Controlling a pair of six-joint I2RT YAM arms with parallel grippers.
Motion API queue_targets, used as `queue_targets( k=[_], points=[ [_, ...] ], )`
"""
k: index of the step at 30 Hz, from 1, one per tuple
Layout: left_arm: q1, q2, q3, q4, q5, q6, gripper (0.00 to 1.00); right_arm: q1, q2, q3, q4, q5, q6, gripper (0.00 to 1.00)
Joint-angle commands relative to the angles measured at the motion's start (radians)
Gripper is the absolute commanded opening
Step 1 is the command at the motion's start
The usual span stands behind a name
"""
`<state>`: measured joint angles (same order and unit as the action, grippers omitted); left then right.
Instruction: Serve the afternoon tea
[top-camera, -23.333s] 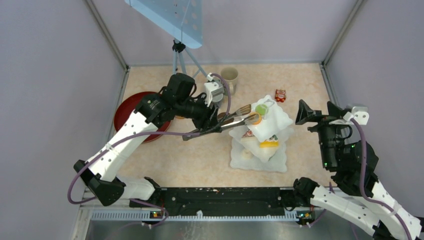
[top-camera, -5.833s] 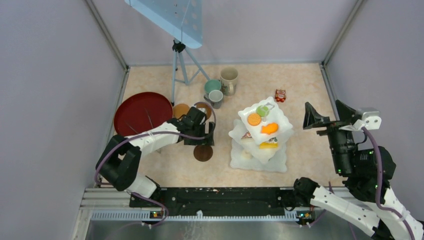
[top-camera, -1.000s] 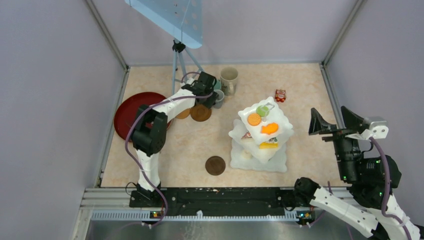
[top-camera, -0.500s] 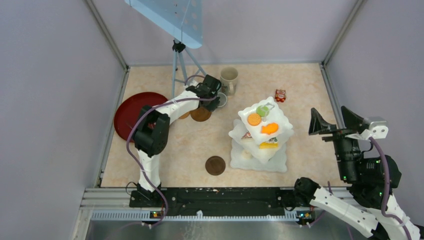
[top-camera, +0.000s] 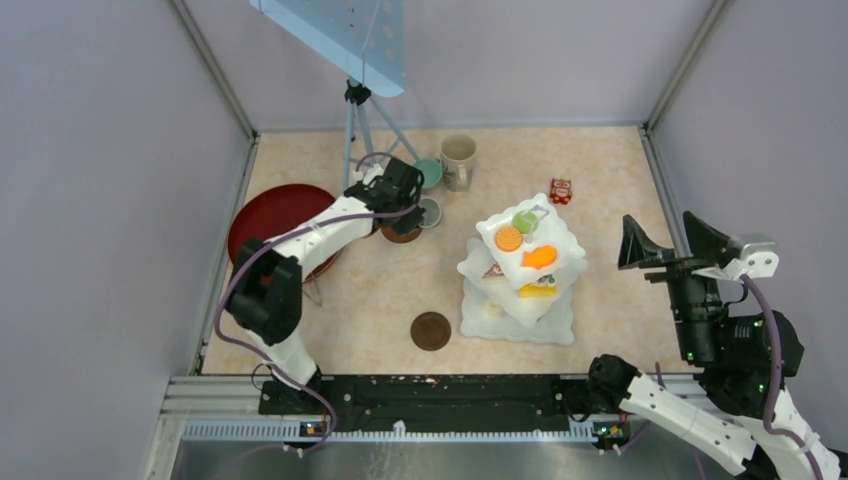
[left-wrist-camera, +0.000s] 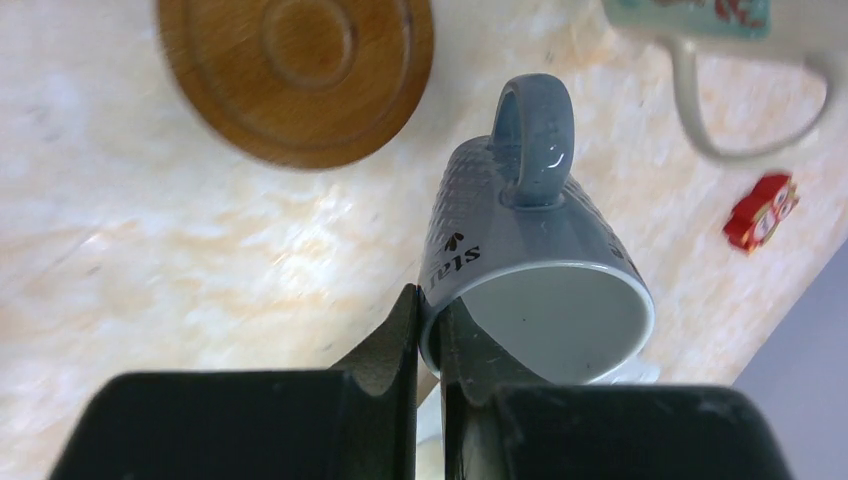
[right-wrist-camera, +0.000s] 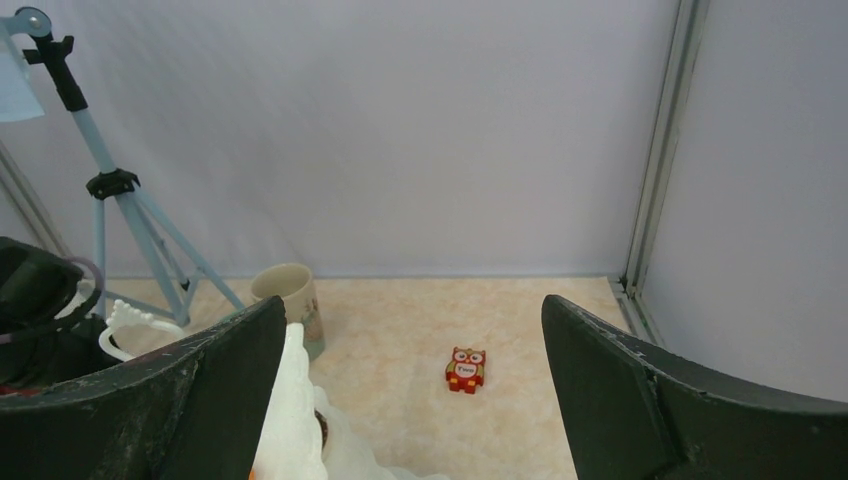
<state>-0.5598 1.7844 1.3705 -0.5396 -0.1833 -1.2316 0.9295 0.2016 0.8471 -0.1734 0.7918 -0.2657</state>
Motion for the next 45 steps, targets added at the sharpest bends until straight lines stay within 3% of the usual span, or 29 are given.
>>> queue_targets(
  k=[1,5,7,11,18,24,29,45],
  points=[
    [-0.004,-0.218,-0.097,-0.017,0.046,0.137,0.00,0.014,0.009,0.013,0.087,-0.008,-0.029,0.97],
    [-0.004,-0.389,-0.153,-0.077,0.164,0.363,0.00,0.013,0.029,0.002,0.128,-0.029,-0.061,0.96],
    [-0.004,-0.458,-0.182,-0.091,0.308,0.493,0.00,0.013,0.033,-0.004,0.146,-0.036,-0.072,0.96],
    [-0.023,-0.528,-0.178,-0.277,0.442,0.607,0.00,0.012,0.029,-0.016,0.167,-0.048,-0.077,0.96],
    [-0.320,-0.406,-0.026,-0.634,0.260,0.566,0.00,0.013,0.024,-0.026,0.167,-0.056,-0.073,0.96],
    [-0.463,-0.305,-0.004,-0.652,0.194,0.492,0.00,0.014,0.019,-0.025,0.163,-0.060,-0.057,0.96],
    [-0.496,-0.247,0.005,-0.657,0.066,0.473,0.00,0.013,0.017,-0.016,0.144,-0.052,-0.050,0.96],
    [-0.494,-0.212,-0.097,-0.531,0.003,0.491,0.00,0.012,0.031,-0.010,0.129,-0.051,-0.055,0.96]
  ],
)
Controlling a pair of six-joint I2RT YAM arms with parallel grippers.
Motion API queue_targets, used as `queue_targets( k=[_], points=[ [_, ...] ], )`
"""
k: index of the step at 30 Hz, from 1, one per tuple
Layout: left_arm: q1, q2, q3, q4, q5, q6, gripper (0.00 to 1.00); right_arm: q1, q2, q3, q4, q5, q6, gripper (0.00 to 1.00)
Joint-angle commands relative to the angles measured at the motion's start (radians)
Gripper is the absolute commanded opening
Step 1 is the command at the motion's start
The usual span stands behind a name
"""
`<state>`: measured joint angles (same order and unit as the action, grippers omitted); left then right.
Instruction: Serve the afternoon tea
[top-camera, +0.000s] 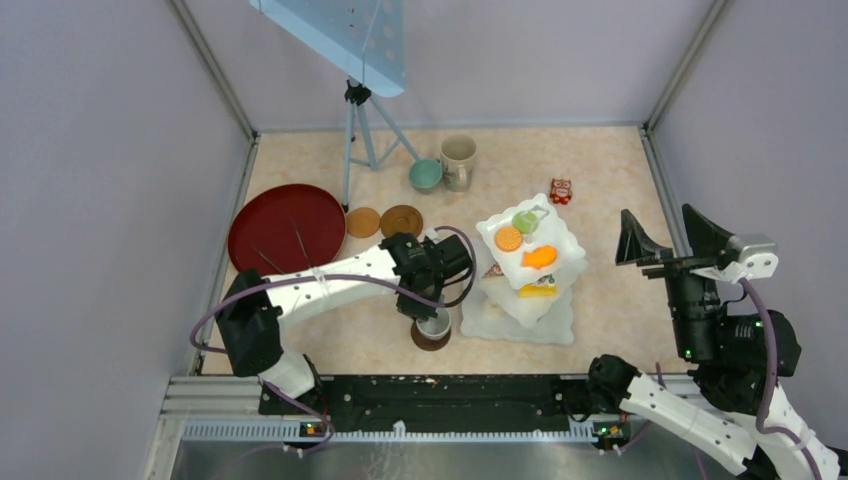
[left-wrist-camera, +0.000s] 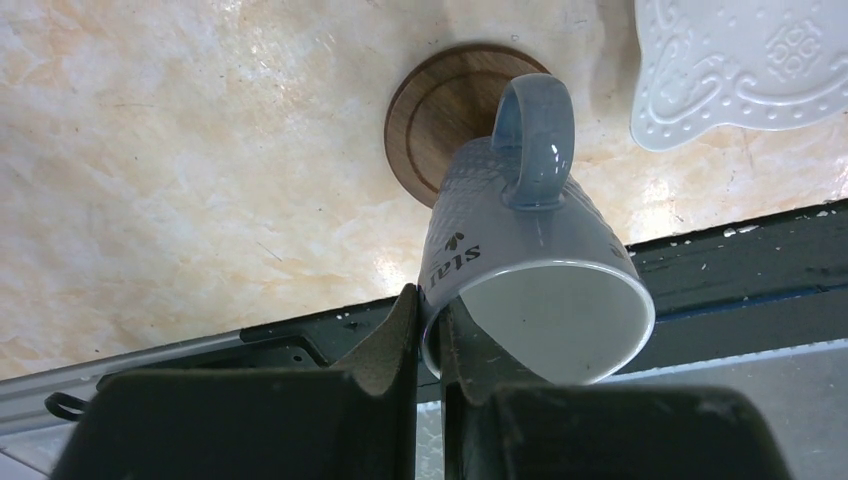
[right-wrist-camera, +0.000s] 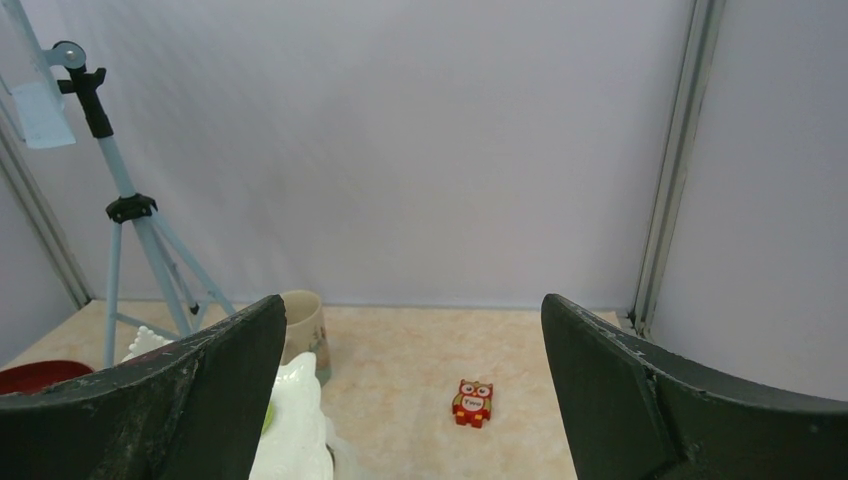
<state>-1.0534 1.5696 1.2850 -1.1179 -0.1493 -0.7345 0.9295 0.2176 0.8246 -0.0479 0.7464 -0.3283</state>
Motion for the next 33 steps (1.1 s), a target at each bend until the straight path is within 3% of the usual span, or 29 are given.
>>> queue_targets(
  k=[1,12,22,26,33],
  points=[
    [-0.002,0.003,-0.021,0.055,-0.029,-0.011,0.00,0.012,0.017,0.013,0.002,-0.005,0.008,0.96],
    [-0.002,-0.057,-0.127,0.111,-0.026,-0.264,0.00,0.013,0.019,0.005,-0.011,-0.005,0.024,0.96],
    [-0.003,-0.124,-0.188,0.143,-0.042,-0.328,0.00,0.013,0.011,0.005,-0.023,-0.008,0.028,0.96],
    [-0.003,-0.138,-0.206,0.160,-0.026,-0.331,0.23,0.013,0.010,0.004,-0.026,-0.010,0.031,0.96],
    [-0.004,-0.212,-0.172,0.133,-0.069,-0.293,0.53,0.013,0.009,0.005,-0.030,-0.012,0.034,0.96]
  ],
)
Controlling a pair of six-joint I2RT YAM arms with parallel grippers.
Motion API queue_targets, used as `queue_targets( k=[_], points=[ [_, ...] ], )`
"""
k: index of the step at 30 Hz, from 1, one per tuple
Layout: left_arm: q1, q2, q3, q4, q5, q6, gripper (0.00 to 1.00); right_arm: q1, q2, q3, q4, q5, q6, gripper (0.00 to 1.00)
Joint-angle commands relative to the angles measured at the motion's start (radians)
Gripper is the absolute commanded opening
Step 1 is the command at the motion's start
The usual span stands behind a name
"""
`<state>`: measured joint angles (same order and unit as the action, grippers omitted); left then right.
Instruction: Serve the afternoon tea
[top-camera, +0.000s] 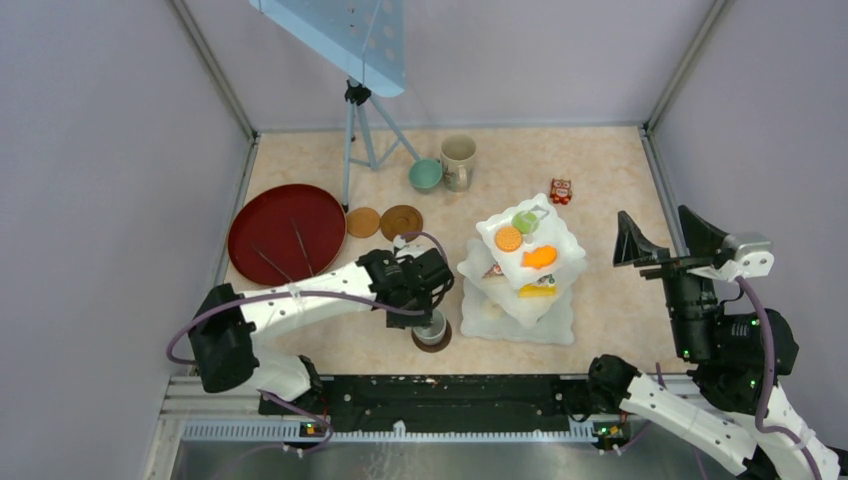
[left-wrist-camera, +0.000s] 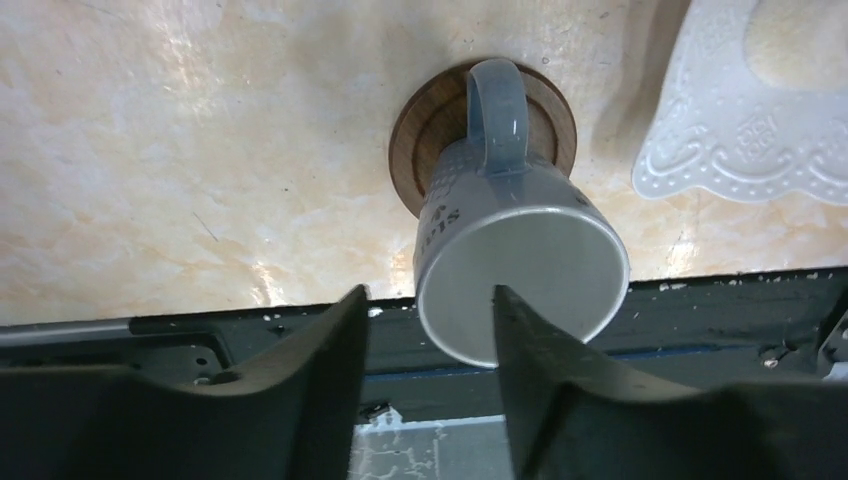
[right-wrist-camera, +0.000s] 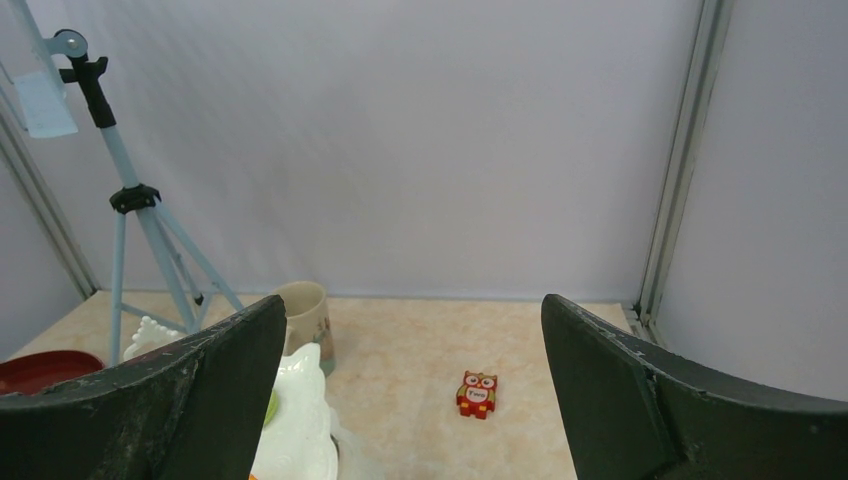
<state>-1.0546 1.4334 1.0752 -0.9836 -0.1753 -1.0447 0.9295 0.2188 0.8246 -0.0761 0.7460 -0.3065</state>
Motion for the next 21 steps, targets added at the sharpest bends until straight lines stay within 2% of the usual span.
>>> queue_targets(
  k=[1,6,8,12,14,18,21],
  points=[
    [-0.002,-0.092,0.054,-0.013,-0.057,0.032,0.59,0.013,0.009,0.006,-0.003,-0.011,0.013,0.96],
    [0.004,-0.185,0.110,0.000,-0.180,0.104,0.79,0.012,0.008,0.004,-0.004,-0.008,0.013,0.96],
    [0.020,-0.240,0.092,0.056,-0.224,0.140,0.81,0.013,0.008,0.002,-0.006,-0.005,0.017,0.96],
    [0.096,-0.322,-0.005,0.267,-0.363,0.203,0.75,0.013,0.012,-0.007,-0.001,-0.006,0.029,0.96],
    [0.163,-0.349,-0.081,0.425,-0.385,0.241,0.73,0.012,0.026,-0.001,-0.008,-0.008,0.036,0.96],
    [0.351,-0.337,-0.200,0.764,-0.266,0.285,0.62,0.013,0.044,0.016,-0.018,-0.002,0.037,0.96],
    [0.442,-0.239,-0.211,0.892,-0.171,0.301,0.46,0.013,0.056,0.026,-0.020,0.006,0.034,0.96]
  ],
)
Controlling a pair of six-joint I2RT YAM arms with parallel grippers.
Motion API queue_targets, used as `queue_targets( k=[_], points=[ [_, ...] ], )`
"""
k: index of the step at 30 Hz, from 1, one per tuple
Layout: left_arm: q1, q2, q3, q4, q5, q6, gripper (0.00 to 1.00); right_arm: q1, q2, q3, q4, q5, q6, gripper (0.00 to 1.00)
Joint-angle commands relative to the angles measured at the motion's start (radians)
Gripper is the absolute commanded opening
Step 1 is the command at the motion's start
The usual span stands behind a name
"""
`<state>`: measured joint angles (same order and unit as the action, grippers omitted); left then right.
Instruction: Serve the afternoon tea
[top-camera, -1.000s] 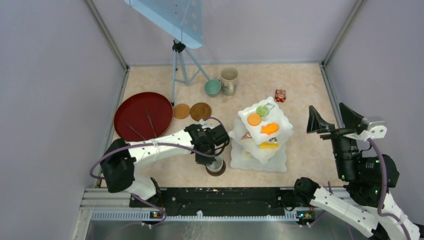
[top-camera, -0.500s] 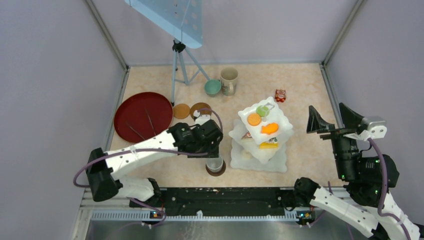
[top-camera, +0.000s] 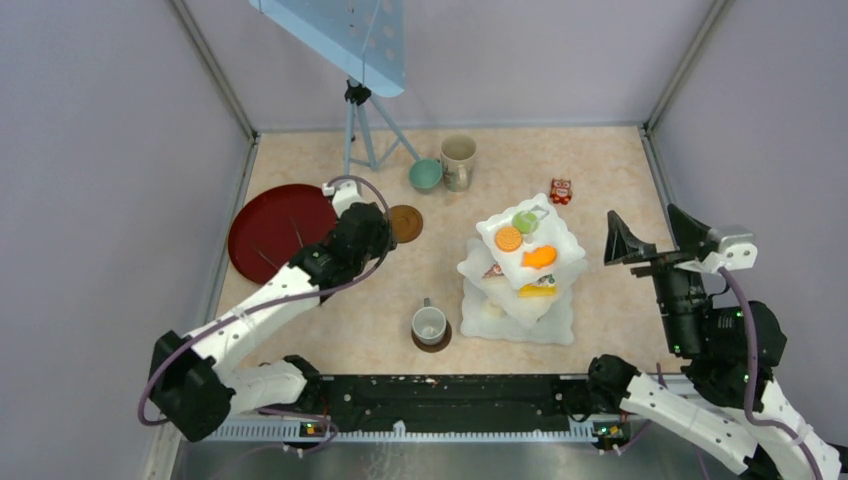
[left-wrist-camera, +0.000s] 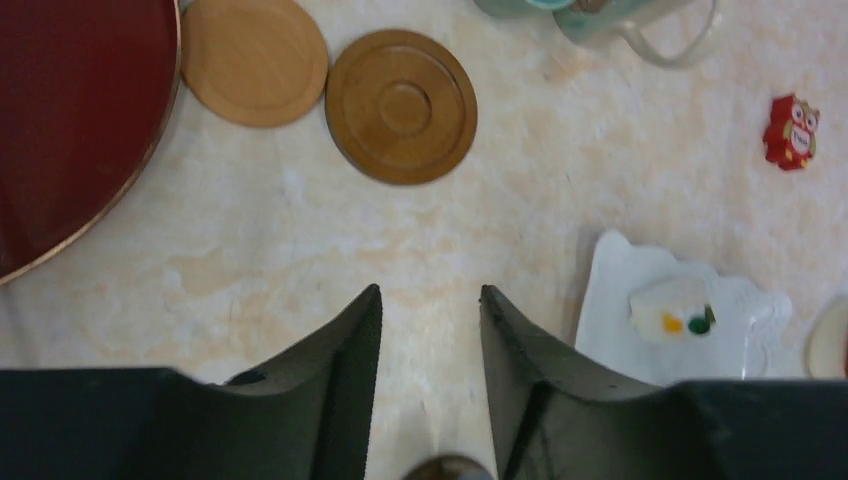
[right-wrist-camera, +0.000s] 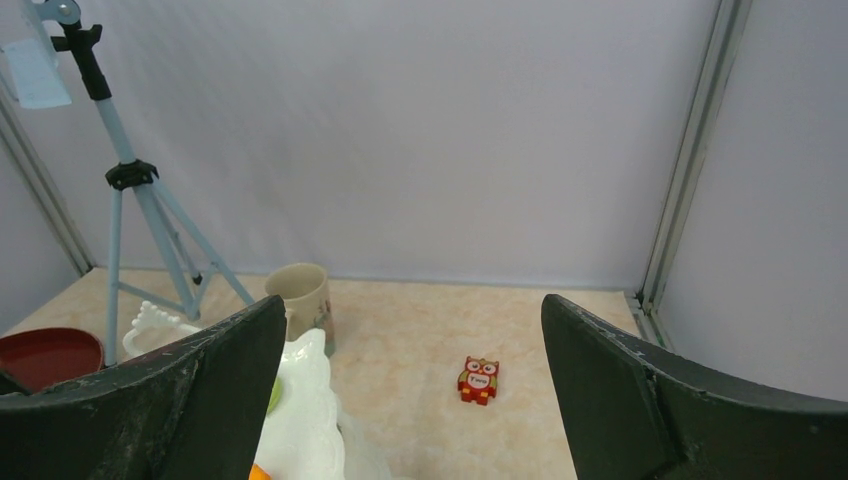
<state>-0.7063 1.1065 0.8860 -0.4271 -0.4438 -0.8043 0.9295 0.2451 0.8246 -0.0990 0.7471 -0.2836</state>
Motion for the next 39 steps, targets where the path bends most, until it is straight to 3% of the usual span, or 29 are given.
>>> queue_targets(
  k=[1,4,10,15,26,30,36,39],
  points=[
    [0.114,0.148,-0.010,0.368,0.131,0.077,0.40,0.012,0.034,0.029,0.004,0.009,0.009,0.96],
    [0.157,0.315,0.068,0.385,0.190,0.107,0.26,0.013,0.045,0.035,0.004,0.016,0.006,0.96],
    [0.217,0.622,0.255,0.334,0.216,0.108,0.08,0.013,0.056,0.045,-0.005,0.024,0.016,0.96],
    [0.224,0.759,0.338,0.336,0.189,0.151,0.06,0.012,0.059,0.056,-0.019,0.032,0.022,0.96],
    [0.226,0.884,0.406,0.223,0.185,0.160,0.05,0.013,0.065,0.053,-0.016,0.031,-0.003,0.96],
    [0.223,0.885,0.386,0.184,0.273,0.159,0.01,0.013,0.062,0.051,-0.019,0.028,-0.004,0.96],
    [0.180,0.791,0.230,0.265,0.465,0.176,0.01,0.013,0.043,0.044,-0.024,0.029,0.003,0.96],
    [0.134,0.751,0.194,0.251,0.490,0.169,0.02,0.014,0.035,0.040,-0.025,0.029,0.006,0.96]
  ],
)
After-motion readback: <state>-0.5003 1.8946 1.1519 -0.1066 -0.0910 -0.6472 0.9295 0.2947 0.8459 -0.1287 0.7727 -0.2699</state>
